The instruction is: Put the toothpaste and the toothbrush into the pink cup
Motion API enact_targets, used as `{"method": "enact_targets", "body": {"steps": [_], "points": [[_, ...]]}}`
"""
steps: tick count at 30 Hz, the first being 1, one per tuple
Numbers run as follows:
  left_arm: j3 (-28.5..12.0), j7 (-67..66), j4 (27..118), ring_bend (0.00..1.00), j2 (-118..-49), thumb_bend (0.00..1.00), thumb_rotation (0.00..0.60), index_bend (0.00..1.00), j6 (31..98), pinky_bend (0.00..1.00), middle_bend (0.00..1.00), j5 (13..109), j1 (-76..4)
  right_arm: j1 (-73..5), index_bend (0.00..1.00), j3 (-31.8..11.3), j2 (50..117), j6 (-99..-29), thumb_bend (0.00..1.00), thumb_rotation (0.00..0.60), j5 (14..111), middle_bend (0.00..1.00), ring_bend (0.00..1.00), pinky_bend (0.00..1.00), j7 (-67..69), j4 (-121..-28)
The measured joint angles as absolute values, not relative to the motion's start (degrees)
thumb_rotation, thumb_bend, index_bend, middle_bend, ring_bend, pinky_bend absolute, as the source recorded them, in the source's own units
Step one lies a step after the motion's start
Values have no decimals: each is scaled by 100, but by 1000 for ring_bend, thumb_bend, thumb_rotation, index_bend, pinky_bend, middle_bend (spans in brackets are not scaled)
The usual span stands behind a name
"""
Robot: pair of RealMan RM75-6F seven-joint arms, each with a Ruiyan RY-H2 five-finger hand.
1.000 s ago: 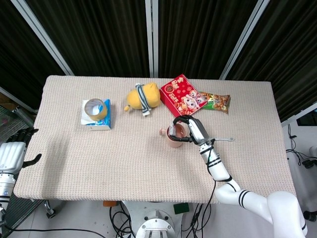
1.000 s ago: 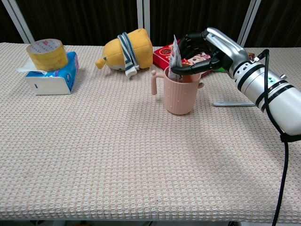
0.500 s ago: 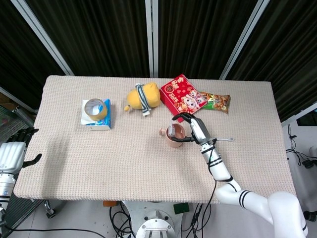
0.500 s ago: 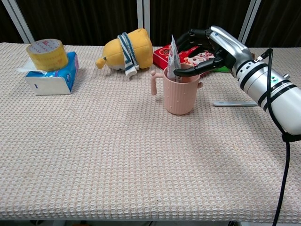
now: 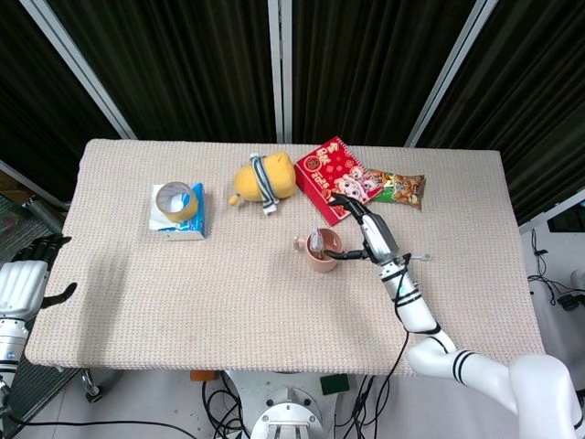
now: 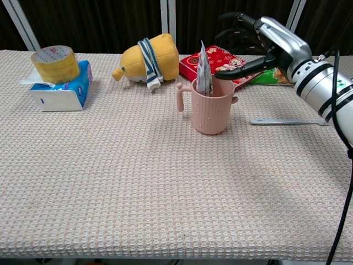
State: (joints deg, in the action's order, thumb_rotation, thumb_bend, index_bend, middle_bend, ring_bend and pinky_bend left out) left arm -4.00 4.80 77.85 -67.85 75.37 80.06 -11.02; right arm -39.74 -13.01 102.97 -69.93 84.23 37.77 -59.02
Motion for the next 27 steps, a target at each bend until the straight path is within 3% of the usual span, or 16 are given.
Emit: {"method": "enact_targets", "body": {"steps": [4, 7, 13, 16, 20, 23, 27], "points": [[-405, 484, 7797, 121, -6779, 202, 600, 169, 7543, 248, 130, 7998, -1098, -3905, 32, -1275, 9941, -7184, 25, 600, 8554, 156, 117, 259, 3492, -6169], [-399, 500, 7772, 121, -6802, 202, 600, 169, 7509, 249, 130, 7989, -1104, -3836, 10, -1227, 9704, -7229, 114, 600, 8592, 155, 113, 232, 2837, -6341], [-372, 529, 7714, 121, -6862, 201, 600, 169, 7443, 249, 130, 8038, -1151, -3641, 104, -1101, 9099, -7026, 194, 600, 8279, 186, 90, 144, 331, -7016], [-374, 536, 7701, 121, -6873, 202, 600, 169, 7415, 249, 130, 8060, -1184, -3551, 158, -1033, 8772, -6766, 235, 600, 7770, 208, 92, 138, -1171, -7526], [-374, 550, 7693, 121, -6883, 202, 600, 169, 7397, 249, 130, 8081, -1211, -3481, 265, -922, 8419, -6350, 365, 600, 6629, 276, 127, 138, -2991, -8153], [-371, 584, 7674, 121, -6895, 201, 600, 169, 7404, 250, 130, 8082, -1207, -3480, 307, -854, 8316, -6020, 435, 600, 5749, 295, 143, 138, -3702, -8378], [-355, 638, 7607, 121, -6919, 201, 600, 169, 7407, 251, 130, 8061, -1179, -3553, 350, -776, 8379, -5537, 444, 600, 5132, 307, 144, 138, -3974, -8315]]}}
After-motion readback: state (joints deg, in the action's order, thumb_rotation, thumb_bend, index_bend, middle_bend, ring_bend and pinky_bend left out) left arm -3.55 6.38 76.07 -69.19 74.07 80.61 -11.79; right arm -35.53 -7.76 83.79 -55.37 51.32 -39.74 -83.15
